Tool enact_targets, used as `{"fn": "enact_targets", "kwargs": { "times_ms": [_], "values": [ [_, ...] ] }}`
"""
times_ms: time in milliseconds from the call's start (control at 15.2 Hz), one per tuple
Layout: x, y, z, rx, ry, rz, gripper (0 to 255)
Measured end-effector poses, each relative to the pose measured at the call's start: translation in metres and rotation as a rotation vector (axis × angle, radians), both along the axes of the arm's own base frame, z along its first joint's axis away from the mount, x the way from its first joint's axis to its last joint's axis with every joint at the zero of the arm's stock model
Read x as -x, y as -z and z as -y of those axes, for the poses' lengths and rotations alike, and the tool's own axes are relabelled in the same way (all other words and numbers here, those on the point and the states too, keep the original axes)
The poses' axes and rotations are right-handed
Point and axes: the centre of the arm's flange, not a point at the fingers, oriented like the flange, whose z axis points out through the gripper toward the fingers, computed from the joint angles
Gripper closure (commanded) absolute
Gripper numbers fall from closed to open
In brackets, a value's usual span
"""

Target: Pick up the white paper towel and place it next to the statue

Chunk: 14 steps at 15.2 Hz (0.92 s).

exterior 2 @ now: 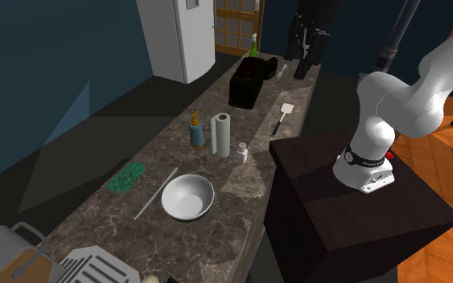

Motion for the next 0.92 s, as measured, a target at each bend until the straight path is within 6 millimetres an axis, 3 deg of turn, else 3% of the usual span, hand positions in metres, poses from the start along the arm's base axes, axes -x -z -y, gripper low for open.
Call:
{"fn": "enact_targets", "kwargs": {
  "times_ms": [198, 924],
  "values": [
    [-0.002, 0.011, 0.012, -0.004, 0.0, 0.003, 0],
    [-0.028, 0.115, 0.109, -0.036, -0.004, 0.032, 0]
  ]
}}
